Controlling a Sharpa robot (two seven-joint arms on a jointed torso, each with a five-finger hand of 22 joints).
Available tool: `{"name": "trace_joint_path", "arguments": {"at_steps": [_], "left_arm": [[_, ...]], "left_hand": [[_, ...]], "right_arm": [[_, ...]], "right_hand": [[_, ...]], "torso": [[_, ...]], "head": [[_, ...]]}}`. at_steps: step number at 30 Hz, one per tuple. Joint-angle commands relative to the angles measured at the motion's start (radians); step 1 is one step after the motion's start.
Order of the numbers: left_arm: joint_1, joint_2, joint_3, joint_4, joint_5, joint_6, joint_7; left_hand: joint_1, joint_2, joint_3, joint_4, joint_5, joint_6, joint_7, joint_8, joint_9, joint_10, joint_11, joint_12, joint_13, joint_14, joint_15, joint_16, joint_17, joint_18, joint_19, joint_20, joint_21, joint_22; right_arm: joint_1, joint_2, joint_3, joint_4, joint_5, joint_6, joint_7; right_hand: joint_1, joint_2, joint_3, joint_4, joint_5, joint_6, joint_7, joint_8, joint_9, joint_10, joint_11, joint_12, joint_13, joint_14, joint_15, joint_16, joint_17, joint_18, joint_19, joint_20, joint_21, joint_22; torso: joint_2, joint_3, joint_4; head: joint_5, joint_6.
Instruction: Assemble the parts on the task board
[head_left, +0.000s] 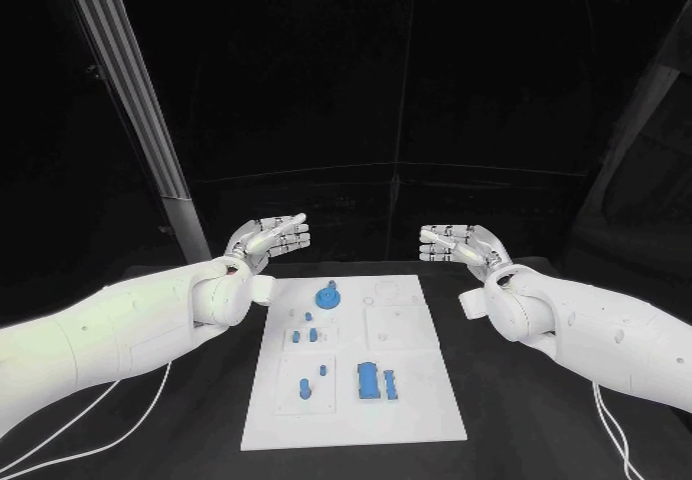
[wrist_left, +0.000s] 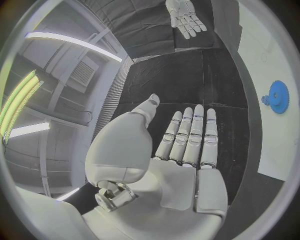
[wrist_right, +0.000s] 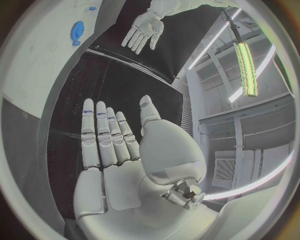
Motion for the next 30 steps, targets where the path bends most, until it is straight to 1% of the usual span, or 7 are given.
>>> {"name": "trace_joint_path", "arguments": {"at_steps": [1,11,12,14,17,18,30], "left_arm": [[-0.006,-0.008,0.008,0.029,-0.013,-0.042,0.007],[-0.08,-0.078,0.077,0.247,-0.081,-0.296,0.041],[-0.089,-0.086,0.086,0.273,-0.09,-0.327,0.045],[-0.105,-0.102,0.102,0.323,-0.105,-0.385,0.053],[-0.126,-0.122,0.122,0.386,-0.125,-0.458,0.063],[-0.135,-0.13,0.13,0.412,-0.133,-0.488,0.067],[-0.16,-0.154,0.154,0.486,-0.157,-0.574,0.079]], "left_hand": [[-0.352,0.038,-0.071,-0.018,-0.027,-0.251,-0.043,-0.032,-0.031,-0.269,-0.043,-0.091,-0.03,-0.258,-0.036,-0.056,-0.044,-0.053,-0.214,-0.069,-0.035,-0.085],[-0.604,0.038,-0.121,-0.018,-0.027,-0.432,-0.135,-0.032,-0.031,-0.462,-0.136,-0.091,-0.03,-0.443,-0.114,-0.095,-0.044,-0.074,-0.368,-0.119,-0.035,-0.147],[-0.626,0.038,-0.125,-0.018,-0.027,-0.447,-0.135,-0.032,-0.031,-0.479,-0.136,-0.091,-0.03,-0.459,-0.114,-0.098,-0.044,-0.081,-0.381,-0.123,-0.035,-0.153],[-0.657,0.038,-0.132,-0.018,-0.027,-0.47,-0.135,-0.032,-0.031,-0.503,-0.136,-0.091,-0.03,-0.482,-0.114,-0.172,-0.044,-0.085,-0.4,-0.129,-0.035,-0.16],[-0.707,0.038,-0.141,-0.018,-0.027,-0.506,-0.135,-0.032,-0.031,-0.541,-0.136,-0.091,-0.03,-0.518,-0.114,-0.172,-0.044,-0.085,-0.43,-0.139,-0.035,-0.173],[-0.734,0.038,-0.146,-0.018,-0.027,-0.525,-0.135,-0.032,-0.031,-0.561,-0.136,-0.091,-0.03,-0.538,-0.114,-0.172,-0.044,-0.16,-0.447,-0.144,-0.035,-0.178],[-0.877,0.038,-0.221,-0.018,-0.027,-0.627,-0.135,-0.032,-0.031,-0.671,-0.136,-0.091,-0.03,-0.642,-0.114,-0.172,-0.044,-0.16,-0.532,-0.217,-0.035,-0.269]], "right_arm": [[0.001,-0.005,-0.002,0.034,0.026,-0.049,0.01],[-0.009,-0.064,-0.025,0.279,0.184,-0.295,0.07],[-0.01,-0.069,-0.027,0.303,0.199,-0.32,0.077],[-0.011,-0.08,-0.031,0.346,0.227,-0.363,0.087],[-0.013,-0.092,-0.036,0.396,0.26,-0.414,0.1],[-0.014,-0.096,-0.038,0.415,0.272,-0.433,0.104],[-0.015,-0.103,-0.04,0.445,0.291,-0.464,0.112]], "right_hand": [[-0.374,-0.043,0.058,0.023,-0.043,-0.243,-0.051,-0.031,-0.101,-0.282,-0.039,-0.034,-0.052,-0.309,-0.066,-0.04,-0.034,-0.057,-0.284,-0.055,-0.059,-0.04],[-0.643,-0.135,0.099,0.023,-0.134,-0.417,-0.088,-0.031,-0.101,-0.484,-0.123,-0.034,-0.052,-0.531,-0.066,-0.04,-0.105,-0.088,-0.488,-0.095,-0.101,-0.04],[-0.664,-0.135,0.103,0.023,-0.134,-0.432,-0.16,-0.031,-0.101,-0.501,-0.123,-0.034,-0.052,-0.549,-0.066,-0.04,-0.105,-0.088,-0.505,-0.098,-0.104,-0.04],[-0.699,-0.135,0.108,0.023,-0.134,-0.453,-0.16,-0.031,-0.101,-0.526,-0.123,-0.034,-0.052,-0.577,-0.066,-0.04,-0.105,-0.088,-0.531,-0.173,-0.109,-0.04],[-0.751,-0.135,0.184,0.023,-0.134,-0.488,-0.16,-0.031,-0.101,-0.566,-0.123,-0.034,-0.052,-0.621,-0.066,-0.04,-0.105,-0.099,-0.571,-0.173,-0.184,-0.04],[-0.777,-0.135,0.184,0.023,-0.134,-0.504,-0.16,-0.031,-0.101,-0.585,-0.123,-0.034,-0.052,-0.641,-0.066,-0.04,-0.105,-0.169,-0.59,-0.173,-0.184,-0.04],[-0.931,-0.135,0.184,0.023,-0.134,-0.604,-0.16,-0.031,-0.101,-0.701,-0.123,-0.034,-0.052,-0.769,-0.066,-0.04,-0.105,-0.169,-0.707,-0.173,-0.184,-0.04]], "torso": [[-0.004,0.0087,0.0211],[-0.008,0.0171,0.04],[-0.008,0.0171,0.04],[-0.008,0.0171,0.04],[-0.008,0.0171,0.04],[-0.008,0.0171,0.04],[-0.008,0.0171,0.04]], "head": [[-0.004,0.012],[-0.007,0.025],[-0.007,0.025],[-0.007,0.025],[-0.007,0.025],[-0.007,0.025],[-0.007,0.025]]}}
